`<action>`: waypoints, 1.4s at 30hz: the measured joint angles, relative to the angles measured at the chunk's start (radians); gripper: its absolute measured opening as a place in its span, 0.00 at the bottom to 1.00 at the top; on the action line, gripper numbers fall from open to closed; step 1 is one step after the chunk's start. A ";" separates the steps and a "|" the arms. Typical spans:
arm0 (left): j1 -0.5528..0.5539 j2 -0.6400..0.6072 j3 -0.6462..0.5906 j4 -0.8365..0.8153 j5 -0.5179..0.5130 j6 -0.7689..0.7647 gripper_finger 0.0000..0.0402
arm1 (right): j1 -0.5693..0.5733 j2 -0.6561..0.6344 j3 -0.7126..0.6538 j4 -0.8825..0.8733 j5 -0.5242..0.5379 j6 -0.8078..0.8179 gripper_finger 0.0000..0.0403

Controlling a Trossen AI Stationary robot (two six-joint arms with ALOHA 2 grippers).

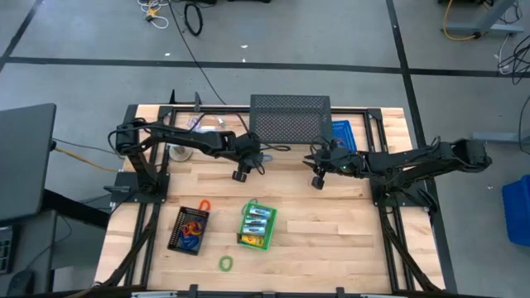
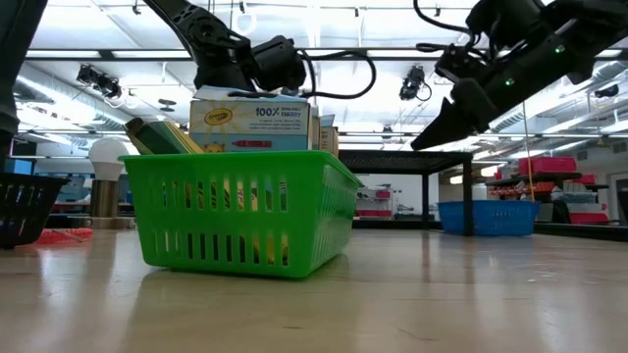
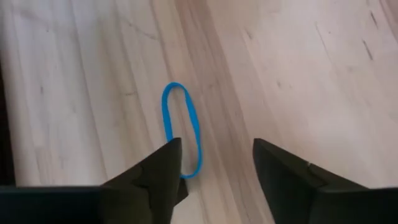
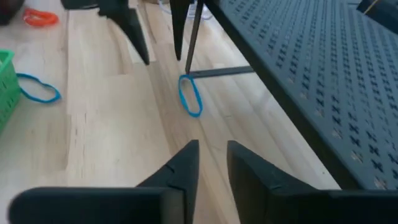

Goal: Pick & Place Office Desk Supplies
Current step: Put the blue rubberband into the blue bin

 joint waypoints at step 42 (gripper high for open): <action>-0.014 0.088 0.004 0.037 -0.093 0.099 0.45 | 0.043 0.000 0.000 0.003 0.043 0.009 0.29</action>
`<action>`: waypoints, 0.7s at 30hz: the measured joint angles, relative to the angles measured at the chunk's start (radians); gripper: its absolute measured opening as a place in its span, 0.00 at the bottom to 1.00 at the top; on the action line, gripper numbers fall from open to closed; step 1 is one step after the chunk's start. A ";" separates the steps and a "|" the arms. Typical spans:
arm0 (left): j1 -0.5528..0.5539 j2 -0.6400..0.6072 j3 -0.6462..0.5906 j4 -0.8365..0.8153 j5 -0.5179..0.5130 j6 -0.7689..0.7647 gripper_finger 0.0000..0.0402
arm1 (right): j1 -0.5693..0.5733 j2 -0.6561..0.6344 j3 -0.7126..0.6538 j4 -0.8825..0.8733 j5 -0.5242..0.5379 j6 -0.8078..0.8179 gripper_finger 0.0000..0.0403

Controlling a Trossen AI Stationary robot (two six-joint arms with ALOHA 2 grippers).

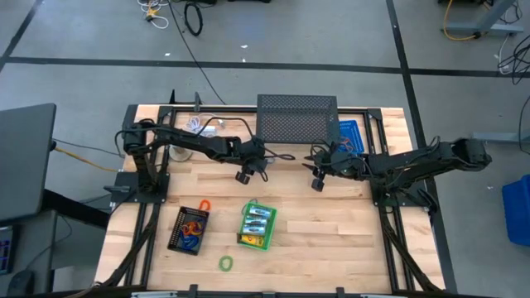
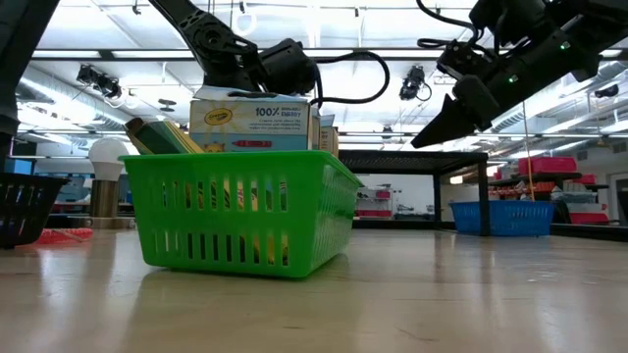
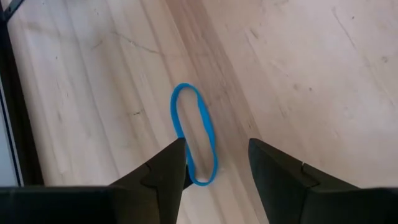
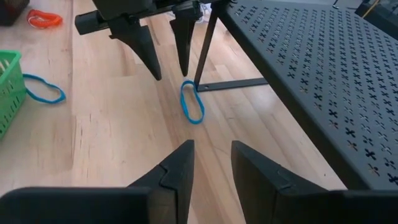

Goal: Pick & Place Office Desk Supplies
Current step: Put the blue rubberband into the blue bin

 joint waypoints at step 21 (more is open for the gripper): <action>-0.098 -0.023 0.001 -0.109 -0.039 -0.127 0.44 | 0.176 -0.003 0.000 0.052 0.041 -0.034 0.29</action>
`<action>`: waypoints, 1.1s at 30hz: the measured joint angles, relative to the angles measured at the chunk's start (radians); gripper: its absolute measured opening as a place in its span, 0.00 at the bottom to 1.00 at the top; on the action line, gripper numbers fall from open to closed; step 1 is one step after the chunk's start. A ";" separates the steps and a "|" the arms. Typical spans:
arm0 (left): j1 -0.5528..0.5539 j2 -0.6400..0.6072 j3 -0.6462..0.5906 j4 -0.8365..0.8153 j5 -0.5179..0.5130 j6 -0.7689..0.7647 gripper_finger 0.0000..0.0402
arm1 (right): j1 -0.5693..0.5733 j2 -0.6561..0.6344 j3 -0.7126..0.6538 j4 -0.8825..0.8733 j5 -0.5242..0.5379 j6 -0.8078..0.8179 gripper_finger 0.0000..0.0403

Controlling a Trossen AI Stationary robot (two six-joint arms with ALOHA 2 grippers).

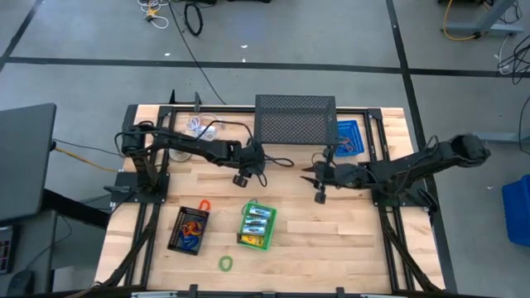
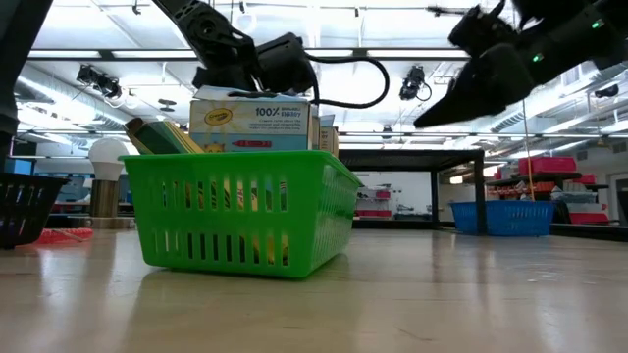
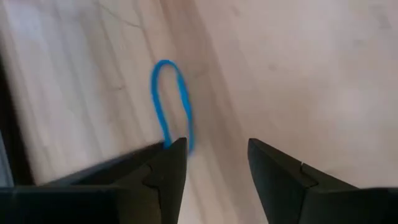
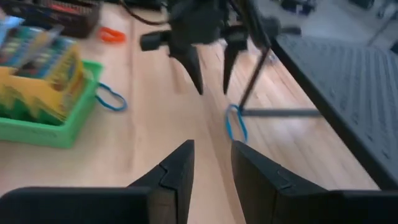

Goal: Pick & Place Office Desk Supplies
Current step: Put the blue rubberband into the blue bin

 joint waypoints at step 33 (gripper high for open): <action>0.124 0.060 -0.009 0.181 0.002 0.109 0.43 | 0.093 0.000 0.000 0.040 0.120 -0.045 0.29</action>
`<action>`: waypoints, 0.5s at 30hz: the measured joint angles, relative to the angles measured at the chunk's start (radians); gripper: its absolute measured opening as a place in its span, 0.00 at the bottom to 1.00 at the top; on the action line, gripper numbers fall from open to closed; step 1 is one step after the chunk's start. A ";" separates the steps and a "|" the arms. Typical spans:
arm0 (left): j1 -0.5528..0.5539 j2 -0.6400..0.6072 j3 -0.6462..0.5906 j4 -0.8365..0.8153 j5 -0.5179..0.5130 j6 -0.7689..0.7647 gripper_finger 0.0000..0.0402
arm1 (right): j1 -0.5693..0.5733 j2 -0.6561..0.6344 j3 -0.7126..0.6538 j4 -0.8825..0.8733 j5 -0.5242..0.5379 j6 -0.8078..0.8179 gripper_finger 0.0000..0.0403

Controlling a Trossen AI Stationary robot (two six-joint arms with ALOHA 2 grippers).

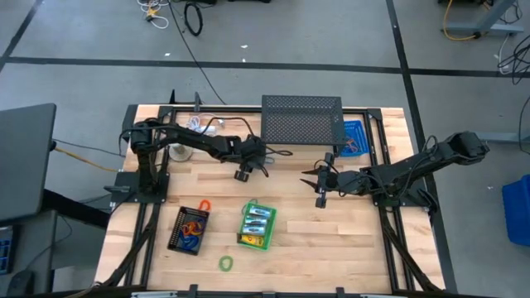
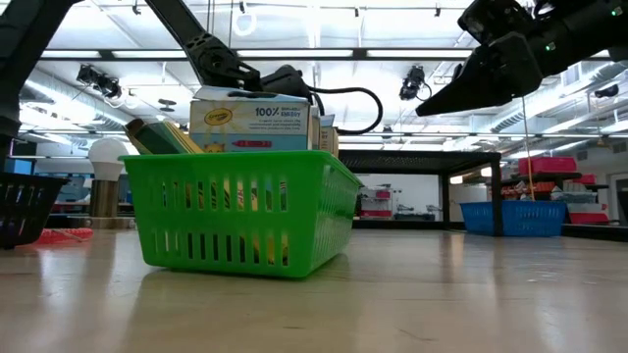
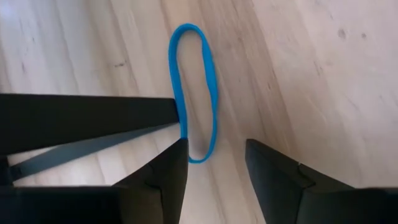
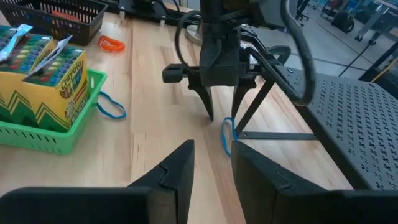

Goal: Pick & Place Office Desk Supplies
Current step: Put the blue rubberband into the blue bin

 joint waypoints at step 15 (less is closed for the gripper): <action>0.008 0.031 0.003 -0.005 0.052 0.018 0.23 | 0.000 0.000 0.000 0.001 0.000 0.010 0.29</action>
